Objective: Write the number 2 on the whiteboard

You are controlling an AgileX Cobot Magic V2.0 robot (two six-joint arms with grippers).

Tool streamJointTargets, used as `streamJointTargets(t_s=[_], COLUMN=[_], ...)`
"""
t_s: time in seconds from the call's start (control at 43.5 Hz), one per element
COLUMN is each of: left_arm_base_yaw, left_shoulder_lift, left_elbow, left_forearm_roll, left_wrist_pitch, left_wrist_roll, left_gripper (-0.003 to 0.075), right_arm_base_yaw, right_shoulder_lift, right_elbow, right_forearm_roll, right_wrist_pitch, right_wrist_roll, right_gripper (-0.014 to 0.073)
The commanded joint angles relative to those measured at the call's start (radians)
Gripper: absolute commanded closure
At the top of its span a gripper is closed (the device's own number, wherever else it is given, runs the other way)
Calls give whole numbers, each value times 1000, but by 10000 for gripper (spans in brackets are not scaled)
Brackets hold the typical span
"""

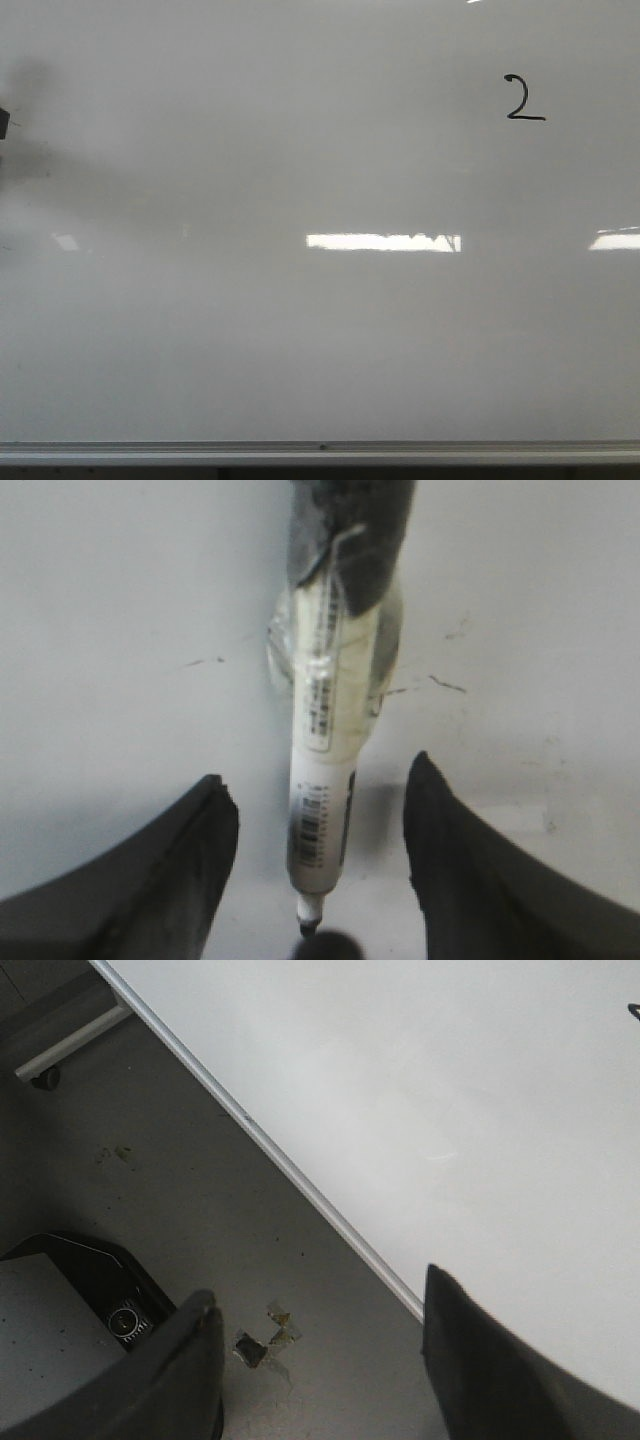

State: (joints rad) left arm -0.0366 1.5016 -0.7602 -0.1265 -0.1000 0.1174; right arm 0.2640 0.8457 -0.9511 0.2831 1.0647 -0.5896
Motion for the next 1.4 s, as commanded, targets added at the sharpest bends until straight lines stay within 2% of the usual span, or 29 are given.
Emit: streamJointTargets(t_s=[0.0, 0.092, 0.276, 0.414, 0.552, 0.874, 1.172, 1.31, 1.379], left_arm_base_yaw=[2, 2, 2, 2, 2, 2, 6, 6, 6], left_shoulder_lift=[-88, -156, -314, -451, -593, -832, -958, -963, -963], left_elbow=[-47, -88, -202, -225, -225, -203, -91, -81, -81], left_forearm_roll=[5, 37, 57, 36, 19, -28, -18, 62, 59], left_wrist_pitch=[9, 137, 530, 653, 768, 936, 947, 938, 920], left_wrist_roll=[0, 1, 1, 1, 1, 1, -2, -135, -138], left_gripper=[292, 292, 292, 292, 292, 293, 293, 351, 383], right_arm_base_yaw=[-5, -5, -5, -5, -5, -5, -5, -5, -5], right_shoulder_lift=[-31, -62, -115, -157, -204, -305, -332, -332, -332], right_elbow=[-35, -35, -35, -35, -31, -30, -30, -30, -30], right_forearm_roll=[17, 9, -77, -171, -207, -207, -209, -211, -212], right_wrist_pitch=[-52, -50, -21, 20, 55, 104, 97, 95, 93], right_wrist_roll=[3, 82, 327, 499, 549, 548, 549, 555, 555], right_gripper=[130, 130, 130, 133, 174, 202, 202, 202, 202])
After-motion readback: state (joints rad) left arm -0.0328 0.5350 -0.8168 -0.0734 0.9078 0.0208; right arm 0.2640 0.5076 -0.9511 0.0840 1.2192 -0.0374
